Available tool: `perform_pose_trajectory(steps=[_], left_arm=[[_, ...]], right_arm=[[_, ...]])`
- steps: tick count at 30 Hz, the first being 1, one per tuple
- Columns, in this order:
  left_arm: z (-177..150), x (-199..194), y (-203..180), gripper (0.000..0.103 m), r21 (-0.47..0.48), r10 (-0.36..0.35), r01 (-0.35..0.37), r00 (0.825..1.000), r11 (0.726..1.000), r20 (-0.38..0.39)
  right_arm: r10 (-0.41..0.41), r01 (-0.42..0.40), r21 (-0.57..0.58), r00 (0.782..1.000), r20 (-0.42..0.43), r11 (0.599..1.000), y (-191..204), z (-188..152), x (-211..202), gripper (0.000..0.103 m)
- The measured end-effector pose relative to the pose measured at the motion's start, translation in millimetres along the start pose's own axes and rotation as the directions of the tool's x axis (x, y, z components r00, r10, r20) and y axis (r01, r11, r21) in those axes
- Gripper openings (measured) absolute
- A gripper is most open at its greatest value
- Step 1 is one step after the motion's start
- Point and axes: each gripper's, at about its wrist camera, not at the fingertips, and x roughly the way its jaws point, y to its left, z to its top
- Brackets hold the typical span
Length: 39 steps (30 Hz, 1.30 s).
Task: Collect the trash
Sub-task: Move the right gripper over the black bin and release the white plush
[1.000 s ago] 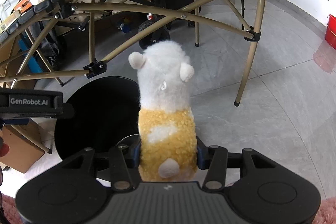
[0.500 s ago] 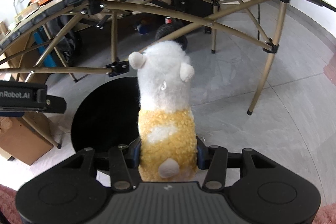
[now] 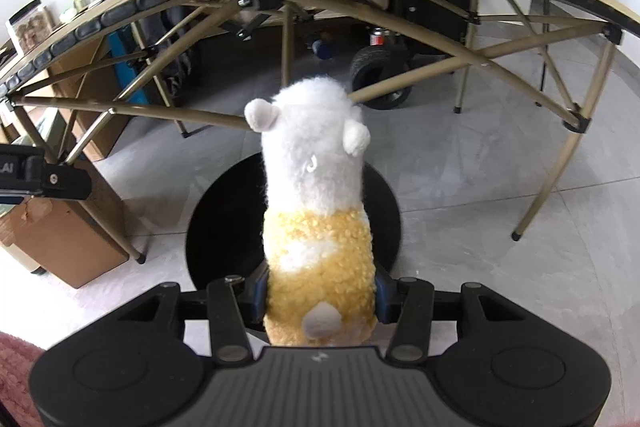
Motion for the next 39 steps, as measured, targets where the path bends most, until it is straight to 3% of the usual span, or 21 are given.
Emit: perform_pose_trajectory(steps=[12,27,35,38,39], left_arm=[[-7,-7,20,0.103,0.027,0.038,-0.038,0.999,0.999,0.014],[-6,32,33,0.103,-0.024,0.079,-0.081,0.992,0.996,-0.095],[-7,35,31,0.103,-0.016,0.076,-0.078,0.992,0.997,-0.102],[-7,36,31,0.103,-0.015,0.075,-0.077,0.992,0.997,-0.103],[-7,36,31,0.103,-0.014,0.075,-0.076,0.992,0.997,-0.103]], right_arm=[[0.005,-0.009,-0.061,0.998,-0.067,0.998,31,22,40,0.047],[-0.006,0.002,-0.027,0.990,-0.141,1.000,38,29,75,0.047],[-0.015,0.013,-0.017,0.990,-0.143,1.000,34,29,78,0.048],[-0.024,0.023,-0.010,0.989,-0.145,1.000,33,30,79,0.053],[-0.028,0.028,-0.004,0.989,-0.144,1.000,33,31,80,0.059]])
